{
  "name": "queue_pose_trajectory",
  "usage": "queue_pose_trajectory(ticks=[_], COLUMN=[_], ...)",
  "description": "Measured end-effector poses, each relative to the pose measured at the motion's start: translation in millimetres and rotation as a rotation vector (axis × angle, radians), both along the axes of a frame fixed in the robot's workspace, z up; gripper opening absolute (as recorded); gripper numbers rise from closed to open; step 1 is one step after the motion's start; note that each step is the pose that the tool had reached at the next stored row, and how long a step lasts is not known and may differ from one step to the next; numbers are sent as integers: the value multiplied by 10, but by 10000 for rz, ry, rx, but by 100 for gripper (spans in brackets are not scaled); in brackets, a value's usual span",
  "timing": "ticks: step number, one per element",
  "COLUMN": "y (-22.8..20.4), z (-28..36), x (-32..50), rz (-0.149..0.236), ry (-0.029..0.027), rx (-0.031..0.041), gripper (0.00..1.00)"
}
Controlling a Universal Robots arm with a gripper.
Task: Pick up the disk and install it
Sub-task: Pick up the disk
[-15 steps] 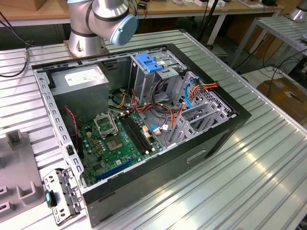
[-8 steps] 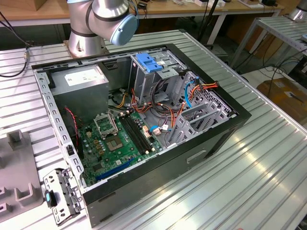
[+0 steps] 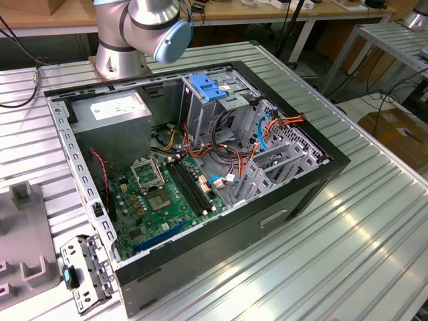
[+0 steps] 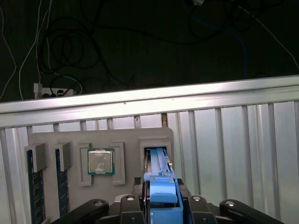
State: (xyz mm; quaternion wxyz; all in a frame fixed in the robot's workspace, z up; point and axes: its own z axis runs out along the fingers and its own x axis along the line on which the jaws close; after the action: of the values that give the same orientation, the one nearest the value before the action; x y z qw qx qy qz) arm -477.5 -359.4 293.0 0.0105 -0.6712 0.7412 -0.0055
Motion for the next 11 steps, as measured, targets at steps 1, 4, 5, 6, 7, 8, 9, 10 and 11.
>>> queue_pose_trajectory(ticks=[1,4,5,6,7,8,9,10,11], y=[0,-1,-1,-2,-4,-4,-4,-4,-4], z=[0,0,0,0,0,0,-1,0,0], x=[0,0,0,0,0,0,0,0,0], rz=[1,268,420,569,710,788,795,796,798], ry=[0,0,-1,0,-1,-1,-1,-1,0], rx=[0,0,1,0,0,0,1,0,1], gripper=[37,37,37,37,37,37,37,37,37])
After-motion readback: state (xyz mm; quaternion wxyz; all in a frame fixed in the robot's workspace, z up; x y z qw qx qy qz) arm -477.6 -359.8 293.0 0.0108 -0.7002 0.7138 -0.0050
